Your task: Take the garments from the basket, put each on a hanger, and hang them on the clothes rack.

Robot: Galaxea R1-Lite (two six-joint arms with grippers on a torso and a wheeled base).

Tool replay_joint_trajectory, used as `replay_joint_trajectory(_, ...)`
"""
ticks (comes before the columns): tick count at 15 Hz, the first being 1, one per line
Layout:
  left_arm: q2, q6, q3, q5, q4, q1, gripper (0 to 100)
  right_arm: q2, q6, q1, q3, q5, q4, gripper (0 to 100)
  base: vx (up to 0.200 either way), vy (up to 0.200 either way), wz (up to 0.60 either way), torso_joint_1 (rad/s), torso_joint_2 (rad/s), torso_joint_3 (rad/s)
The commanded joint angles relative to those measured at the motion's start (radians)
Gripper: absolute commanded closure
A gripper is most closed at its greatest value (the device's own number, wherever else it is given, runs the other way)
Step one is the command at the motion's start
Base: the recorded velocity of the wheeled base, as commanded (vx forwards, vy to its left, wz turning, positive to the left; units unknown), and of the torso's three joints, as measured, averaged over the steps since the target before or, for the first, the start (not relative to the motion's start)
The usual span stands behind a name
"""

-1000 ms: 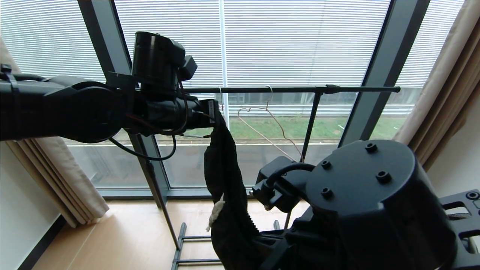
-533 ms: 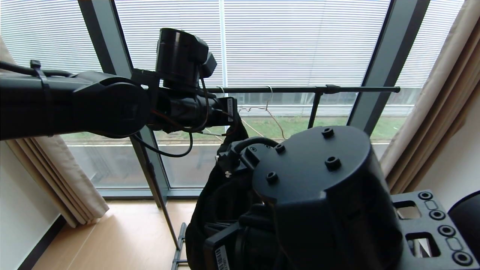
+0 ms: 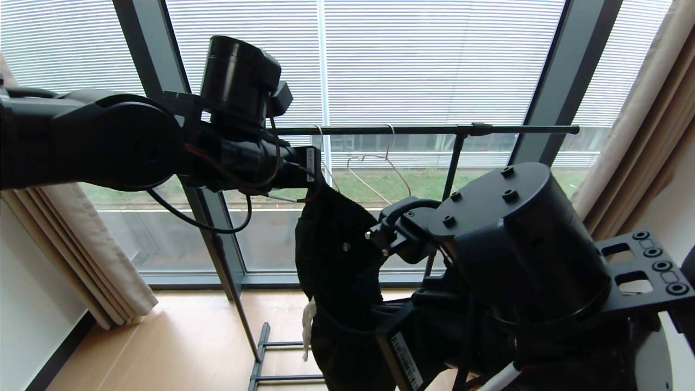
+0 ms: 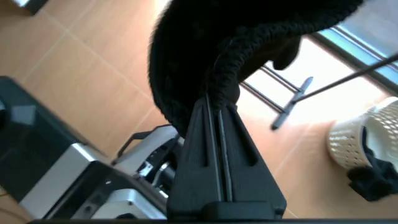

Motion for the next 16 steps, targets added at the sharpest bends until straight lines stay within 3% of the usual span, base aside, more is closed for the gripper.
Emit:
replay_joint_trajectory(1,-0.119,0.019,0.059,0.0,0.087,0.03,100,-0.033,-0.054,-0.139,-0.002,-0.032,0.018,100,0.0,0.0,0.0,0.0,0.0,0.0)
replay_joint_trajectory(4,-0.237,0.074,0.223,-0.001,0.088,0.029,100,0.014,-0.052,-0.267,-0.04,-0.043,-0.042,100,0.0,0.0,0.0,0.0,0.0,0.0)
replay_joint_trajectory(7,-0.334,0.103,0.36,-0.001,0.088,0.018,100,0.083,-0.051,-0.3,-0.074,-0.111,-0.135,100,0.0,0.0,0.0,0.0,0.0,0.0)
replay_joint_trajectory(9,-0.368,0.117,0.415,-0.001,0.088,-0.005,100,0.122,-0.052,-0.31,-0.131,-0.109,-0.16,100,0.0,0.0,0.0,0.0,0.0,0.0)
replay_joint_trajectory(13,-0.42,0.116,0.572,0.0,0.083,-0.145,100,0.28,-0.052,-0.32,-0.385,-0.108,-0.12,100,0.0,0.0,0.0,0.0,0.0,0.0)
replay_joint_trajectory(16,-0.412,0.099,0.595,-0.004,0.082,-0.246,100,0.375,-0.039,-0.32,-0.528,-0.108,-0.103,100,0.0,0.0,0.0,0.0,0.0,0.0)
